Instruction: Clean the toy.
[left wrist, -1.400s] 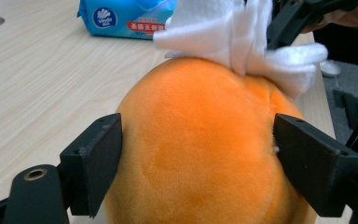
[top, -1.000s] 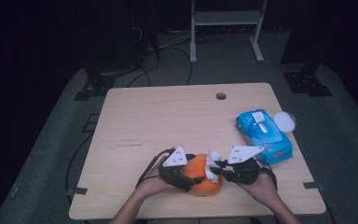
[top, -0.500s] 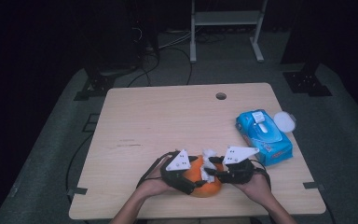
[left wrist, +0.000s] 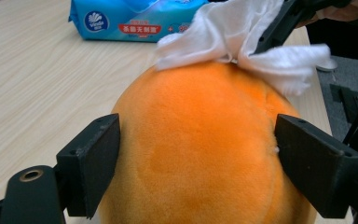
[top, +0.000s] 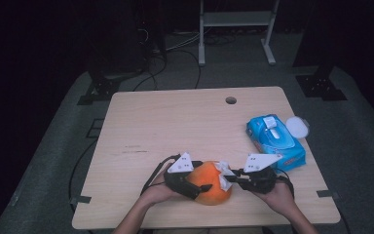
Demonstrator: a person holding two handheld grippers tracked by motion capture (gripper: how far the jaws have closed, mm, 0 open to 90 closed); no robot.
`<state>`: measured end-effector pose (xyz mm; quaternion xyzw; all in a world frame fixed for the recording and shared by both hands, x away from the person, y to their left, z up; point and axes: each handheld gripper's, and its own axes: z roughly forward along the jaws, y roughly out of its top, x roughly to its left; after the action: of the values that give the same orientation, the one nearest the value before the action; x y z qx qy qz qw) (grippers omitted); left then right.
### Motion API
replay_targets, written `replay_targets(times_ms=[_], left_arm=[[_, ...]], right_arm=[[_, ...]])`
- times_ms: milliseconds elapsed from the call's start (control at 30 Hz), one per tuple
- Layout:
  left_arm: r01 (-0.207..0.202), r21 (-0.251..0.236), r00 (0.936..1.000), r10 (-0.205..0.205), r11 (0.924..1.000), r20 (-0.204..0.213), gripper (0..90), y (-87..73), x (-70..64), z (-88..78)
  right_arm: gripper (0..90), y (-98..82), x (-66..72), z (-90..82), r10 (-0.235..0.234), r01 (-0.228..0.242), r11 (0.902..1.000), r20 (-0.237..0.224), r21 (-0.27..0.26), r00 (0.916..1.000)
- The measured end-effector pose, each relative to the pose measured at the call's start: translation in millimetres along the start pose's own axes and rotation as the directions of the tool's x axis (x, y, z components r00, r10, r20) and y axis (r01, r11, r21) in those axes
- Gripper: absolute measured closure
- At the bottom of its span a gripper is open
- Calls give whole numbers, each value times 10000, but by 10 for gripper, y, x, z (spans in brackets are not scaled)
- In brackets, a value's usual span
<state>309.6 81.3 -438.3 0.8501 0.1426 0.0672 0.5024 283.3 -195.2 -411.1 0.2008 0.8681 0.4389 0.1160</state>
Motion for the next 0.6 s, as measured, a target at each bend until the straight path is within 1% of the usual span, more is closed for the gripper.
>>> replay_targets(times_ms=[67, 133, 167, 200, 267, 300, 333, 367, 433, 467, 500, 533, 567, 600], left_arm=[[196, -49, 9998, -196, 9998, -27, 164, -16, 27, -12], [344, -106, 9994, -344, 9994, -33, 164, -28, 48, -13], [416, -112, 9991, -417, 9991, -74, 163, -30, 52, -9], [473, -120, 9988, -474, 9988, -122, 163, -31, 55, -7], [567, -151, 9982, -570, 9983, -186, 162, -34, 66, -3], [708, -202, 9973, -712, 9973, -184, 162, -38, 69, 4], [755, -192, 9969, -759, 9970, -215, 161, -40, 78, 7], [836, -190, 9962, -840, 9963, -224, 157, -40, 79, 12], [814, -174, 9963, -818, 9965, -251, 155, -43, 76, 10], [838, -184, 9960, -843, 9963, -291, 155, -42, 72, 10], [906, -185, 9953, -912, 9957, -319, 155, -41, 72, 11], [933, -185, 9951, -939, 9955, -311, 155, -40, 72, 13], [866, -173, 9958, -871, 9961, -296, 155, -39, 68, 15], [841, -181, 9960, -846, 9963, -274, 156, -38, 61, 18]], right_arm=[[800, -58, -49, -15, 57, -63, 9996, 249, 260, 9997], [802, -95, -84, -18, 189, -199, 9988, 219, 455, 9996], [802, -93, -82, -19, 142, -151, 9987, 178, 497, 9997], [804, -78, -67, -22, 100, -104, 9987, 76, 491, 9999], [805, -20, 3, -30, -134, 152, 9991, -433, 408, 9990], [805, 12, 51, -25, -235, 255, 9992, -650, 303, 9976], [805, 44, 99, -8, -353, 378, 9990, -932, 243, 9950], [805, 72, 149, 17, -538, 572, 9979, -1076, 288, 9927], [805, 100, 204, 71, -819, 863, 9953, -934, 440, 9922], [805, 98, 190, 85, -828, 874, 9951, -929, 467, 9922], [805, 90, 163, 86, -668, 710, 9965, -893, 446, 9938], [798, 83, 131, 78, -491, 520, 9980, -750, 372, 9960], [787, 78, 110, 64, -380, 400, 9986, -575, 340, 9976], [764, 77, 100, 50, -473, 483, 9983, -322, 328, 9984]])
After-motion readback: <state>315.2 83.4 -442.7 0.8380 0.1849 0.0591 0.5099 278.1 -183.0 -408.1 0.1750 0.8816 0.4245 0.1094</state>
